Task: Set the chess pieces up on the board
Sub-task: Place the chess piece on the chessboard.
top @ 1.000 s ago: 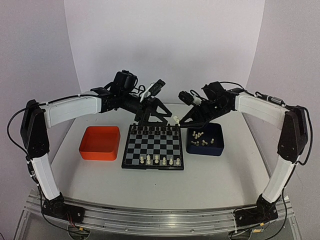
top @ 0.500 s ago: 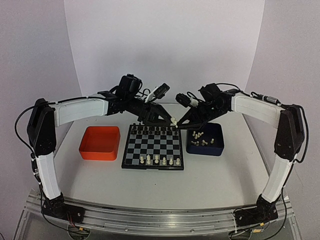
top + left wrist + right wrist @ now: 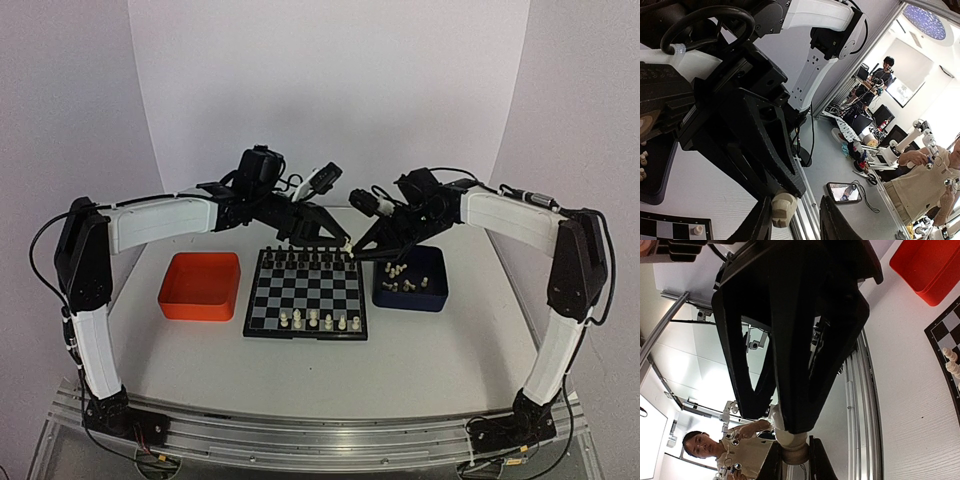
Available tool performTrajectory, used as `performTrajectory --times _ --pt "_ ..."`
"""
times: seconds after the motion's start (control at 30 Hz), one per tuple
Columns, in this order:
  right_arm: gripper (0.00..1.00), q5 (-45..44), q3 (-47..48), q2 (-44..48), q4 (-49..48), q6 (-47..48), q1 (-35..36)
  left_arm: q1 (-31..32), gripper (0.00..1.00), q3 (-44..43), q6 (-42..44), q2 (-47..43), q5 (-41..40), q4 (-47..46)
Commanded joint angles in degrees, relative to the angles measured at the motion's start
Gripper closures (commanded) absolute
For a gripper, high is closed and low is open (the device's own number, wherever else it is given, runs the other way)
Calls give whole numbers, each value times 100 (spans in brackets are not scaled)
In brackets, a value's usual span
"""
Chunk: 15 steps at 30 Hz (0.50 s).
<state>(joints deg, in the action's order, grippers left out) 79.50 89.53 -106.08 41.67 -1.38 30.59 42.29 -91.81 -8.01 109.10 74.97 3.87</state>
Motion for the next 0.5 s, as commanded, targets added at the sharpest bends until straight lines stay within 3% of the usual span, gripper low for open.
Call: performTrajectory --times 0.0,0.3,0.47 --pt "100 109 220 3 27 13 47 45 69 -230 -67 29 149 -168" --pt "100 66 188 74 16 -2 67 60 71 -224 104 28 158 23" --pt "100 41 170 116 14 -16 83 83 82 -222 122 19 181 27"
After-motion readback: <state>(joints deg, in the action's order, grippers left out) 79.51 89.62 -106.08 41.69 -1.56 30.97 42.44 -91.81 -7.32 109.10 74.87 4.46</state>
